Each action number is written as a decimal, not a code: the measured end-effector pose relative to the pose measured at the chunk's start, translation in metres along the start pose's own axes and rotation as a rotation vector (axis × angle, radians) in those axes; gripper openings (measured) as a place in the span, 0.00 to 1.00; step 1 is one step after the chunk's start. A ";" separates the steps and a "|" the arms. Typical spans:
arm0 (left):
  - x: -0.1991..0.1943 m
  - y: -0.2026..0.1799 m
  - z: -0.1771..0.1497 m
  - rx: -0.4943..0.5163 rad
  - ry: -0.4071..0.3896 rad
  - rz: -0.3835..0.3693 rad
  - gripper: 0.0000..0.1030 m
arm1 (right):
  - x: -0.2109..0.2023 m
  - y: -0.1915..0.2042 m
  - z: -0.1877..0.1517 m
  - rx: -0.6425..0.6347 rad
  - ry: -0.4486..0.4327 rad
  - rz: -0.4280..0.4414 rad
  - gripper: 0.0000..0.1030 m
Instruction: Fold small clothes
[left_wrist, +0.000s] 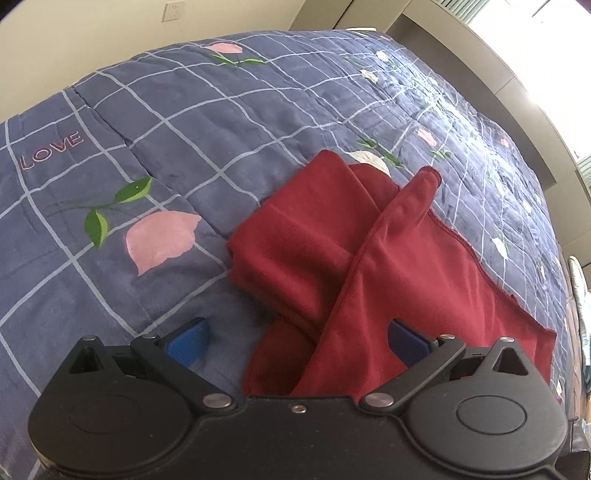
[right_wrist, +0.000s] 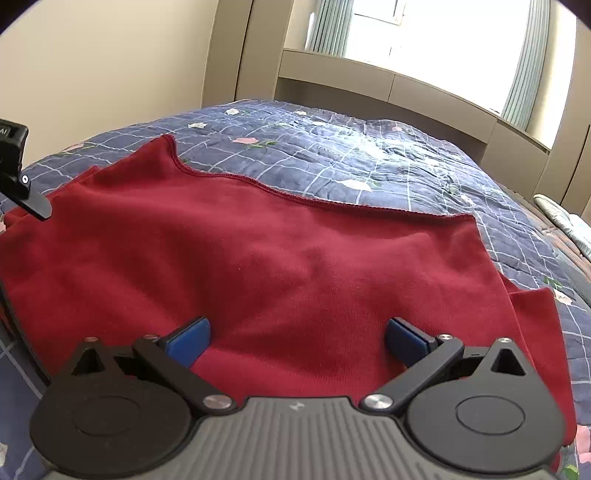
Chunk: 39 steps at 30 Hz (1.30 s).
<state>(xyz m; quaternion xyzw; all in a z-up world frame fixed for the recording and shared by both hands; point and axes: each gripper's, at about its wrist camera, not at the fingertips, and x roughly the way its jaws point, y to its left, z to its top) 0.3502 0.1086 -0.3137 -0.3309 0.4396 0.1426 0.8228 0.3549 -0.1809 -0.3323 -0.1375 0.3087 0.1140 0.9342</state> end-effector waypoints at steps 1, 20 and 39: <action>0.000 0.000 0.001 -0.005 0.001 0.002 0.99 | 0.000 0.000 0.000 0.002 -0.001 0.001 1.00; 0.004 0.004 0.007 -0.095 0.064 -0.115 0.41 | 0.001 -0.001 -0.002 0.025 -0.017 0.014 1.00; -0.039 -0.062 0.002 0.084 -0.073 -0.104 0.13 | -0.045 -0.056 0.022 -0.028 0.005 -0.003 1.00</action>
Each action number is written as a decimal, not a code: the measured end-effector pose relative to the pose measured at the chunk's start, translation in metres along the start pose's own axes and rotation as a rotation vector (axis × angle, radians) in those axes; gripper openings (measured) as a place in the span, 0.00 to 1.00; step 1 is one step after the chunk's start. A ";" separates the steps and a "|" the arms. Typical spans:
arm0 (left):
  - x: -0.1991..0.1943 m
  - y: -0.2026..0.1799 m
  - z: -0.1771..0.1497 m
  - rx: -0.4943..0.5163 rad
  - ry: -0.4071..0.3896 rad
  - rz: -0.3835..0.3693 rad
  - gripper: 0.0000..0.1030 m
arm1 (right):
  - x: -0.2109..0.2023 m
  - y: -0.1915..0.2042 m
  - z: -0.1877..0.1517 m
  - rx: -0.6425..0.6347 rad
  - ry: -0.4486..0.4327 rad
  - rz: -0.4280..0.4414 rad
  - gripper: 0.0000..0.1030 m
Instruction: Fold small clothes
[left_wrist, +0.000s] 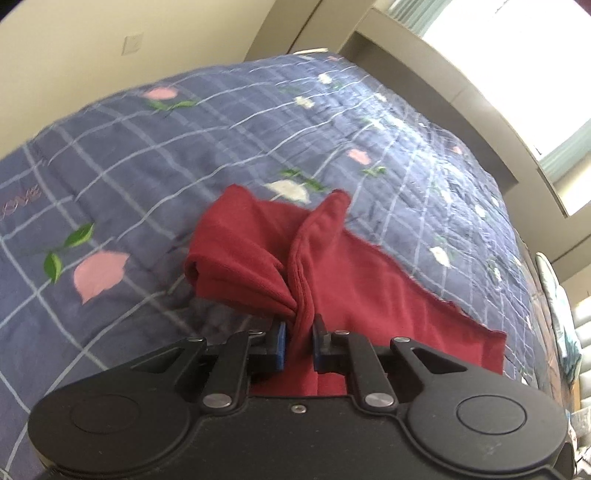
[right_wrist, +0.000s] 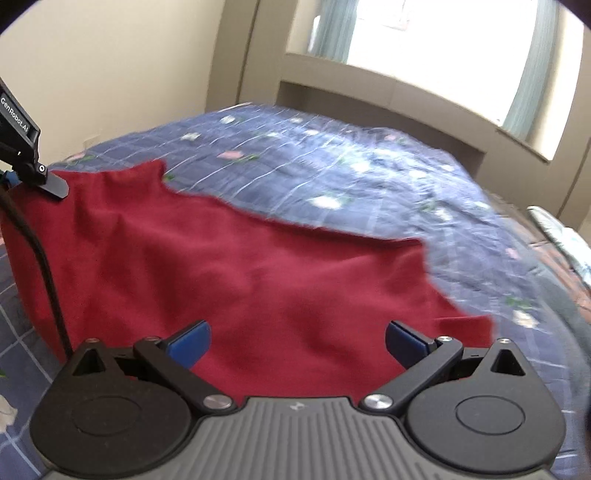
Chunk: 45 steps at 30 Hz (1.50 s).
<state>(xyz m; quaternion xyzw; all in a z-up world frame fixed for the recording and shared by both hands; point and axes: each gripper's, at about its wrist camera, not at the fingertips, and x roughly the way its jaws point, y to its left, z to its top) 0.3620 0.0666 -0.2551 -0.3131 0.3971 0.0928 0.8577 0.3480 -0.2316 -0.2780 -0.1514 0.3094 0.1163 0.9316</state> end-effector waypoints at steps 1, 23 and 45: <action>-0.003 -0.007 0.001 0.015 -0.010 -0.012 0.13 | -0.005 -0.009 0.001 0.013 -0.001 -0.008 1.00; 0.032 -0.242 -0.118 0.703 0.284 -0.335 0.14 | -0.055 -0.172 -0.078 0.248 0.234 -0.356 1.00; -0.014 -0.164 -0.108 0.390 0.290 -0.124 0.99 | -0.014 -0.190 -0.023 0.412 0.120 -0.062 1.00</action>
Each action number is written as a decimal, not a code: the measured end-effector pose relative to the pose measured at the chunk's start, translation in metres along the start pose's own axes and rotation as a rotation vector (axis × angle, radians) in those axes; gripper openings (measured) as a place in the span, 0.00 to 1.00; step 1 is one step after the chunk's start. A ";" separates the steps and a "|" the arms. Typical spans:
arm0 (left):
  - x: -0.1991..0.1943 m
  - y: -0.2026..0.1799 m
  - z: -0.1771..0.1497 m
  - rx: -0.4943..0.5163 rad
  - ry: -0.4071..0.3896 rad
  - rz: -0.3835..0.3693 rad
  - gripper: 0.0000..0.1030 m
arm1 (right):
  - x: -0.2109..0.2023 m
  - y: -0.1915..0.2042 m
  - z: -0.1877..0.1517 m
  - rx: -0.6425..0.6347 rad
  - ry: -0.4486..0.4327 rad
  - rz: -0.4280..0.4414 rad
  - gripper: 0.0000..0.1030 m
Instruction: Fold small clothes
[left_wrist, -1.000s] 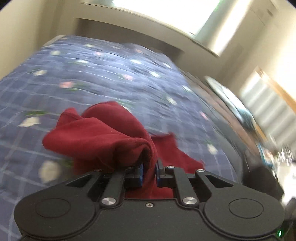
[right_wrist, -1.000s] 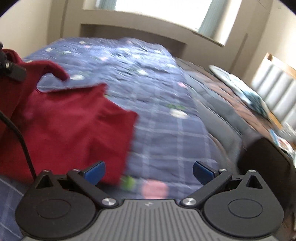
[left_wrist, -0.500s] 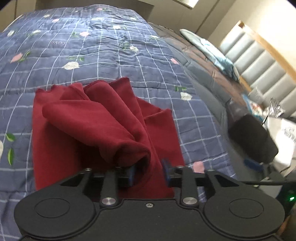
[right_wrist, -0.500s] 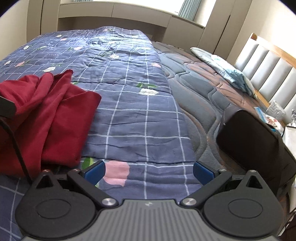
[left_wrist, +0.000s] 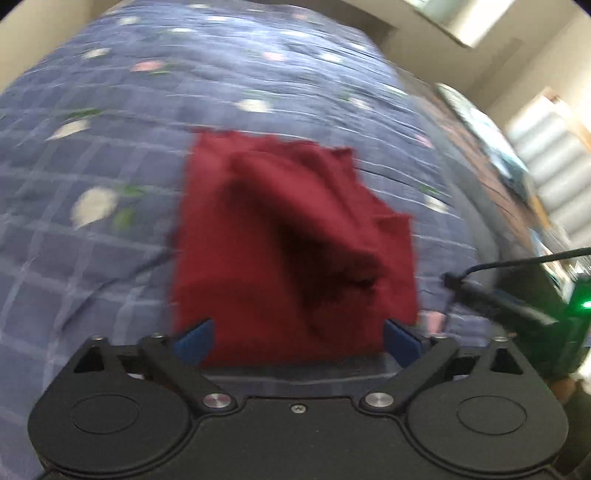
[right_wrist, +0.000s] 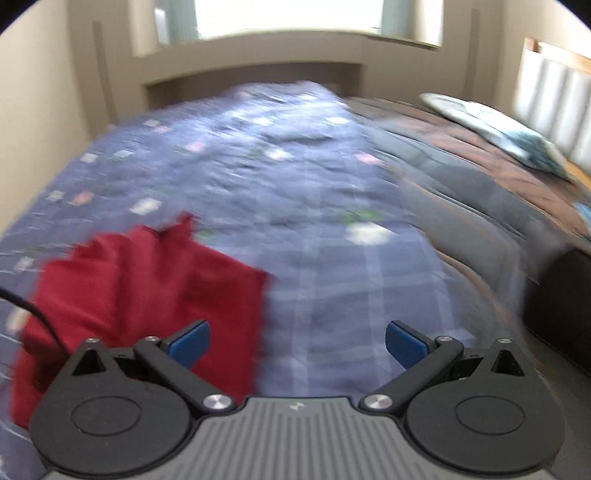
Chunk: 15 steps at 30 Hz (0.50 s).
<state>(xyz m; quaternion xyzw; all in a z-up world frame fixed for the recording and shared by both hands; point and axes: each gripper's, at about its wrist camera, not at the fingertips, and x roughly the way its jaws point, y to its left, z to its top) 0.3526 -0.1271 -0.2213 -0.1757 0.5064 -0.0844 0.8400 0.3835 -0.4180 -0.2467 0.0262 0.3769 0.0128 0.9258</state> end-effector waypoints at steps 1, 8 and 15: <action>-0.003 0.009 -0.001 -0.031 -0.012 0.037 0.99 | 0.001 0.006 0.005 -0.012 -0.014 0.042 1.00; -0.006 0.071 0.000 -0.335 -0.048 0.268 0.99 | 0.015 0.074 0.036 -0.214 -0.057 0.274 1.00; -0.004 0.094 0.003 -0.446 -0.080 0.308 0.99 | 0.023 0.136 0.032 -0.390 0.004 0.427 1.00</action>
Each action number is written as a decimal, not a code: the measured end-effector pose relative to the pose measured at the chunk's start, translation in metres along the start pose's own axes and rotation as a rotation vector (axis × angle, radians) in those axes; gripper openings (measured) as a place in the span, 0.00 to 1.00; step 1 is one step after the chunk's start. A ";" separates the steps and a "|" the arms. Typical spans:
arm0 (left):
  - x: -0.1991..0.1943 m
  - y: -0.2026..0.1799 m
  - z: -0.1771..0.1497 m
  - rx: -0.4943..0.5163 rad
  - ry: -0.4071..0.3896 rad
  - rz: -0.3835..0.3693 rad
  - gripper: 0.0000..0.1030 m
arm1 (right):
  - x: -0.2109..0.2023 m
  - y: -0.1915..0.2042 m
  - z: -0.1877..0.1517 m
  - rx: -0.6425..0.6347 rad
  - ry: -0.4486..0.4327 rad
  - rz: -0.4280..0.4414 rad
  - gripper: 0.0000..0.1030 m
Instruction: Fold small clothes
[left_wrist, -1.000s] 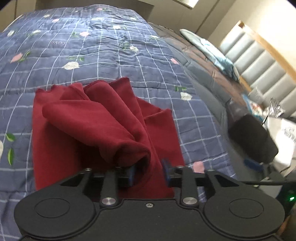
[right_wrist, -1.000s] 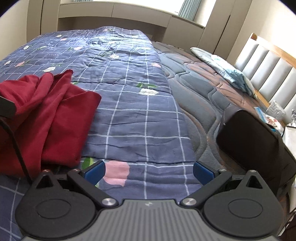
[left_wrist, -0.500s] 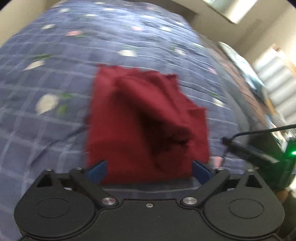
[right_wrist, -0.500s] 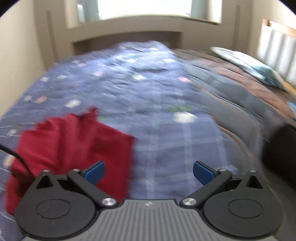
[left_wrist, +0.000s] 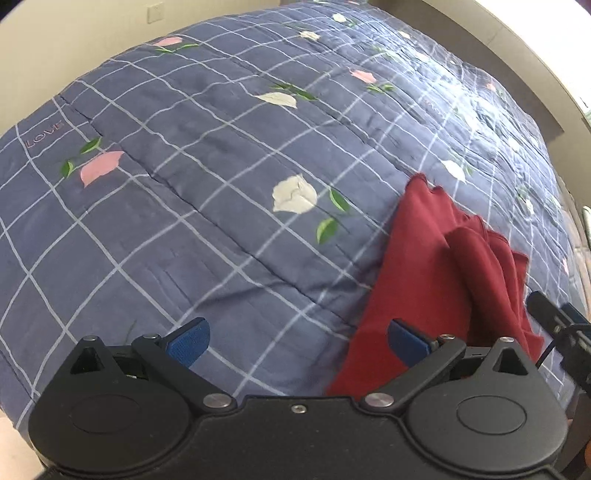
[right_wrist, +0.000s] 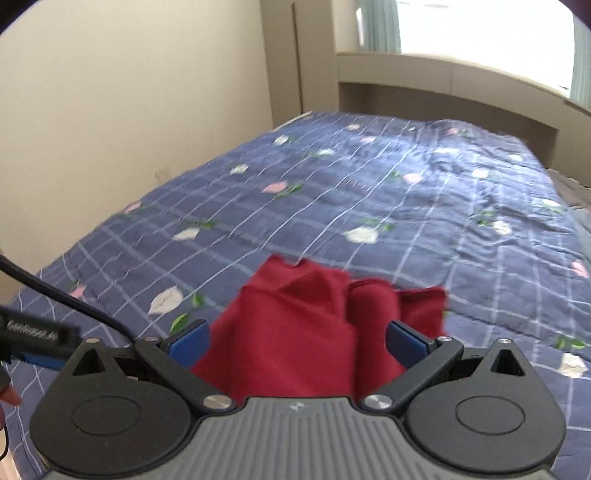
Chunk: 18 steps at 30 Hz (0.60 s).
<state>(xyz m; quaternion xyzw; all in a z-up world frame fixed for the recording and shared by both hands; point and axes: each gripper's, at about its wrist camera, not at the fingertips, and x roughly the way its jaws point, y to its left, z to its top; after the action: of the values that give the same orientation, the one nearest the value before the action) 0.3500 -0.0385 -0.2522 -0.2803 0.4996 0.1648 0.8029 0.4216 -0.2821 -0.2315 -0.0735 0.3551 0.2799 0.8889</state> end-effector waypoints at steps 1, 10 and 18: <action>0.001 -0.001 0.000 -0.008 -0.001 0.013 0.99 | 0.005 0.004 -0.002 -0.004 0.018 0.005 1.00; 0.017 0.007 0.011 -0.131 0.028 0.088 0.99 | 0.008 -0.025 -0.017 0.199 0.062 -0.022 0.91; 0.031 -0.015 0.017 -0.077 0.039 0.057 0.99 | -0.011 -0.060 -0.030 0.312 0.035 -0.023 0.53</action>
<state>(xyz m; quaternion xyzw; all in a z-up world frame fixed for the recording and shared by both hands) 0.3837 -0.0410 -0.2695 -0.3001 0.5159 0.2012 0.7767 0.4304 -0.3467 -0.2509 0.0565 0.4090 0.2099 0.8863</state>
